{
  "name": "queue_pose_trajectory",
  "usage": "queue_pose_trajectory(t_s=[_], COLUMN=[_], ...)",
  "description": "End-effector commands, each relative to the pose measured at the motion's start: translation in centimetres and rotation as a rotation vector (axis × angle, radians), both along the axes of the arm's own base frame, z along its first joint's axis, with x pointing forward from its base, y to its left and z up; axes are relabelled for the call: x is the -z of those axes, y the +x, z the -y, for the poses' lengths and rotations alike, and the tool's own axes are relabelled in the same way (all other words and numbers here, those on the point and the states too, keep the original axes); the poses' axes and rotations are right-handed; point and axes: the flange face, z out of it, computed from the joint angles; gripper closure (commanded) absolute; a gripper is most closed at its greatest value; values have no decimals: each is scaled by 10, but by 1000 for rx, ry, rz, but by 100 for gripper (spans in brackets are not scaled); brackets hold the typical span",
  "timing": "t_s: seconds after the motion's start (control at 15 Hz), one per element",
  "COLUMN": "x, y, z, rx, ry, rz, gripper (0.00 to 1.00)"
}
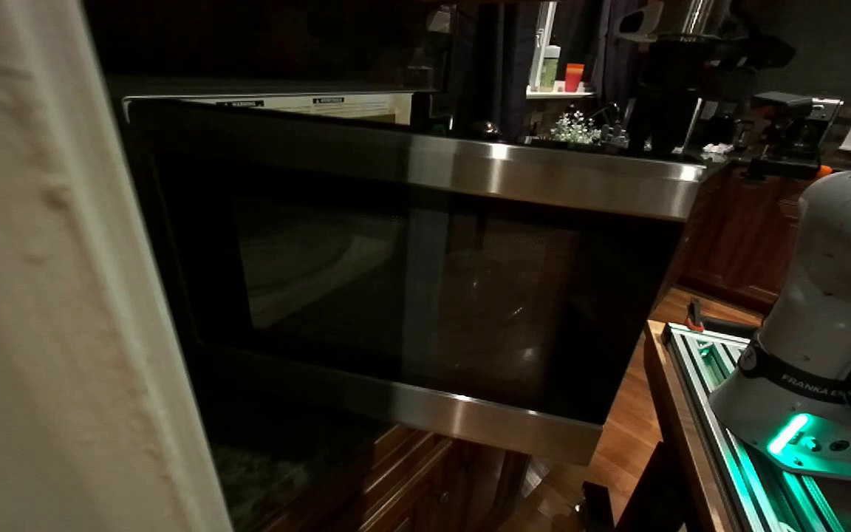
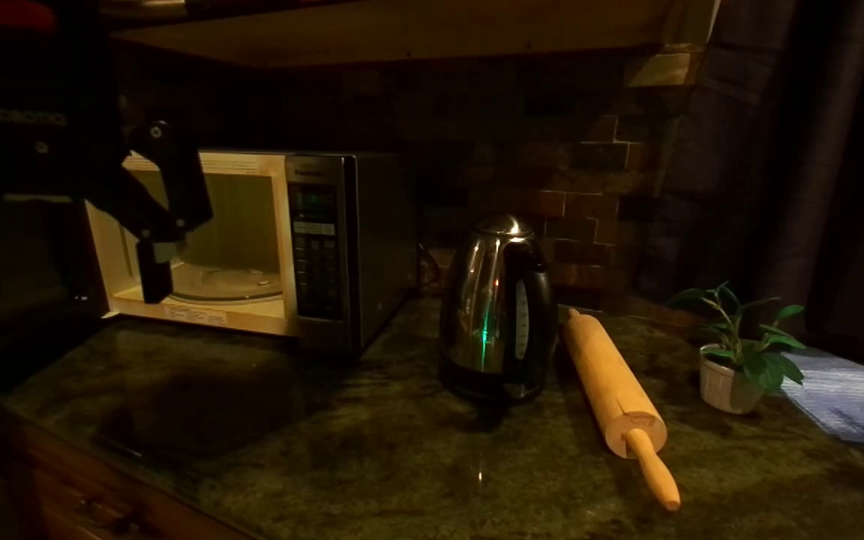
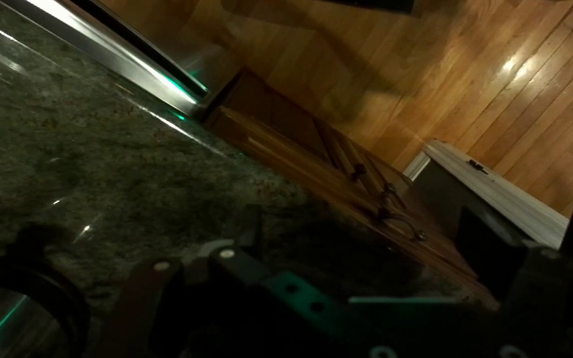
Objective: Press the button on the electric kettle
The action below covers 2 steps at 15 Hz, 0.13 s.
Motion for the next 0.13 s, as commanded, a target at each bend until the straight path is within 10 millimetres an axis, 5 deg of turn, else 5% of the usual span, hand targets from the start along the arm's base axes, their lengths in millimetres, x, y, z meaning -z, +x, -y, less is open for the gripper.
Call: queue_pose_trajectory(t_s=[0.0, 0.07], x=[0, 0], y=[0, 1], z=[0, 0], rx=[0, 1], ry=[4, 5], rz=[-1, -2], gripper=[0, 0])
